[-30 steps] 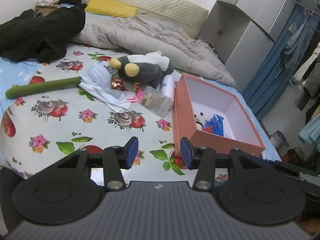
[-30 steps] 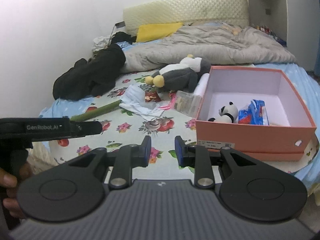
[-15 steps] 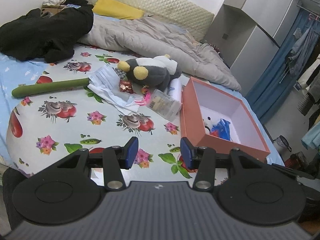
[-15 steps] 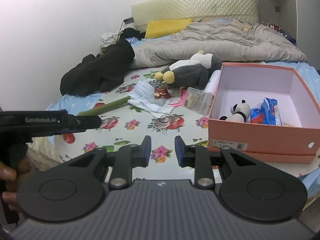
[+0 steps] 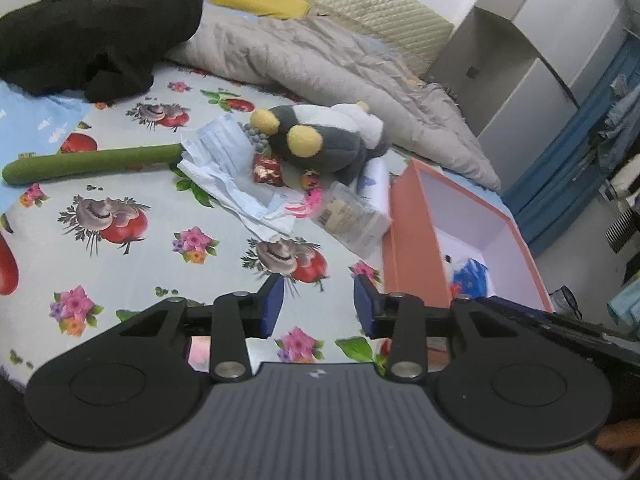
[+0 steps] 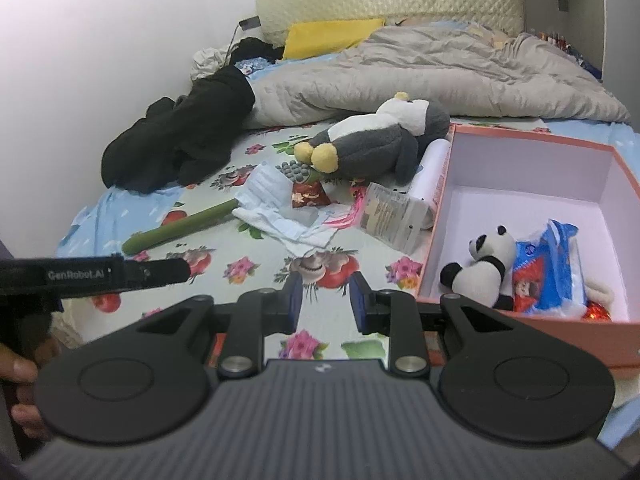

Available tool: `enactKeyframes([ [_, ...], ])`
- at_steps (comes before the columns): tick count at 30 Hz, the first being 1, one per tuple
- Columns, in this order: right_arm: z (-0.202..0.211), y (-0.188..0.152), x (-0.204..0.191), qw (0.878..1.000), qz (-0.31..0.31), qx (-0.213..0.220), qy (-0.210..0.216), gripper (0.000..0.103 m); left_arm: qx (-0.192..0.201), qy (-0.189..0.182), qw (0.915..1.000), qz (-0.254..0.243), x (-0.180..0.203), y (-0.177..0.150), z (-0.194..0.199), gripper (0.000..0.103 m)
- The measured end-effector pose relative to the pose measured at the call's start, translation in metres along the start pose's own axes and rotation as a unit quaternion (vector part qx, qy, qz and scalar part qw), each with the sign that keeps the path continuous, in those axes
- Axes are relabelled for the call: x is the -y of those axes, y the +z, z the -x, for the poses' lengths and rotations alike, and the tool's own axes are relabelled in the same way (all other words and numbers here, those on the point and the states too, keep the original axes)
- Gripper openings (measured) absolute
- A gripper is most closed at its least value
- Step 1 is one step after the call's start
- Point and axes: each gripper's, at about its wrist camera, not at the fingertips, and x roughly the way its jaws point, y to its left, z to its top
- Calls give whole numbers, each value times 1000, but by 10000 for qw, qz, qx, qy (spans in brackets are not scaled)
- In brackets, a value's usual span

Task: Organize soft objects
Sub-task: 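Lift both tools up and back from the pink box, then lower the left tool onto the blue face mask and close on it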

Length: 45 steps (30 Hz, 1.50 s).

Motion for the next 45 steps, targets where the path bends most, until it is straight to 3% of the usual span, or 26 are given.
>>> enactKeyframes([
  [16, -137, 58, 9, 9978, -59, -553, 359, 30, -204, 175, 9965, 787, -74, 53, -121, 39],
  [19, -164, 67, 10, 9969, -101, -625, 469, 52, -156, 195, 9956, 900, -84, 63, -145, 39],
  [20, -173, 70, 10, 9964, -115, -648, 532, 53, -153, 203, 9954, 928, -88, 66, -154, 39],
  [27, -238, 77, 3, 9923, 95, -1000, 729, 52, -178, 120, 9917, 1268, -116, 87, -205, 39],
  [32, -277, 77, -3, 9908, 382, -1148, 600, 51, -184, -2, 9888, 1482, -139, 99, -233, 39],
  [45, -328, 71, -18, 9844, 1049, -1260, 636, 50, -387, 49, 9768, 2103, -162, 95, -273, 39],
])
